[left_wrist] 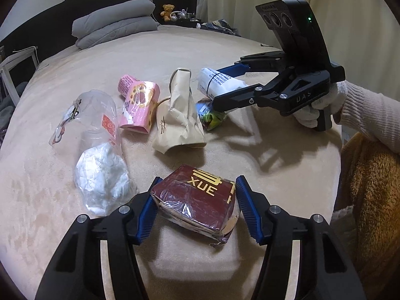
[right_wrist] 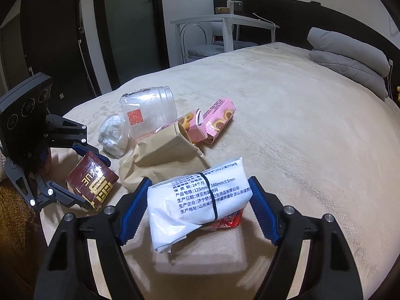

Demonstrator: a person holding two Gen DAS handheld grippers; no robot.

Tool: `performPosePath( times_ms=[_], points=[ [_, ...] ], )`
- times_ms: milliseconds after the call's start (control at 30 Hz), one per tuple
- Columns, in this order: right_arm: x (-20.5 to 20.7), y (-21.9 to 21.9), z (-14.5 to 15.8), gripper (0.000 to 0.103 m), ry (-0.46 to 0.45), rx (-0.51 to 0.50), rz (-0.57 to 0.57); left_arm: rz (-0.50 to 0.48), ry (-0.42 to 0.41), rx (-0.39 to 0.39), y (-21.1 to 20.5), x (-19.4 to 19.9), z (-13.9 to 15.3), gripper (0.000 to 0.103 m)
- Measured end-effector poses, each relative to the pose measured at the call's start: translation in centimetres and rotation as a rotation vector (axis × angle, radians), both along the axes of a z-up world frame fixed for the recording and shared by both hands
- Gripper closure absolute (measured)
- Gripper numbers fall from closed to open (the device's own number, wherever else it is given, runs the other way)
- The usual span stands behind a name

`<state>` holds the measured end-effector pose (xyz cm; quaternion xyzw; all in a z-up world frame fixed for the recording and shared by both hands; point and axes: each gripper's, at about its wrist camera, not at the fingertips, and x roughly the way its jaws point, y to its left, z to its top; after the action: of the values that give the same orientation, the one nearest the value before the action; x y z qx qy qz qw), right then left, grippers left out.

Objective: Collect trash
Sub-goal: 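Lower both held items to the black bin and open both tools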

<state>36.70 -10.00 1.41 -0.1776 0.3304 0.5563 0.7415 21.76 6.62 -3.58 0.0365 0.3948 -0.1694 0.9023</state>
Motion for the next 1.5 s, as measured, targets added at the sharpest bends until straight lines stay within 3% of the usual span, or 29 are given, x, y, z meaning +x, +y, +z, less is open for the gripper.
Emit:
performPosePath(
  times_ms=[267, 533, 767, 1100, 1133, 1167, 1300, 1433, 1500],
  points=[
    [-3.2, -3.5, 2.9, 0.026, 0.009, 0.078, -0.087, 0.058, -0.086, -0.034, -0.1, -2.2, 2.5, 0.045],
    [-8.0, -6.5, 4.3, 0.026, 0.041, 0.156, -0.164, 0.089, -0.158, -0.116, -1.7, -5.6, 4.6, 0.045],
    [-11.2, -10.3, 4.1, 0.026, 0.123, 0.204, -0.285, 0.191, -0.171, -0.190, -2.2, -9.1, 4.2, 0.045],
    [-17.3, -15.8, 3.7, 0.026, 0.140, 0.242, -0.395, 0.222, -0.214, -0.246, -5.2, -15.7, 4.0, 0.045],
    [-18.0, -16.3, 3.7, 0.026, 0.144, 0.244, -0.404, 0.229, -0.215, -0.253, -5.3, -16.2, 3.9, 0.046],
    [-18.4, -16.7, 3.6, 0.026, 0.148, 0.246, -0.410, 0.235, -0.216, -0.259, -5.5, -16.7, 3.8, 0.054],
    [-20.2, -17.3, 3.2, 0.026, 0.164, 0.235, -0.413, 0.254, -0.214, -0.270, -6.4, -18.2, 3.4, 0.056],
    [-21.3, -17.2, 2.9, 0.026, 0.179, 0.235, -0.406, 0.263, -0.199, -0.266, -6.8, -18.7, 2.8, 0.078],
    [-21.8, -17.4, 2.9, 0.026, 0.171, 0.236, -0.403, 0.272, -0.184, -0.278, -6.6, -18.9, 2.4, 0.080]
  ],
)
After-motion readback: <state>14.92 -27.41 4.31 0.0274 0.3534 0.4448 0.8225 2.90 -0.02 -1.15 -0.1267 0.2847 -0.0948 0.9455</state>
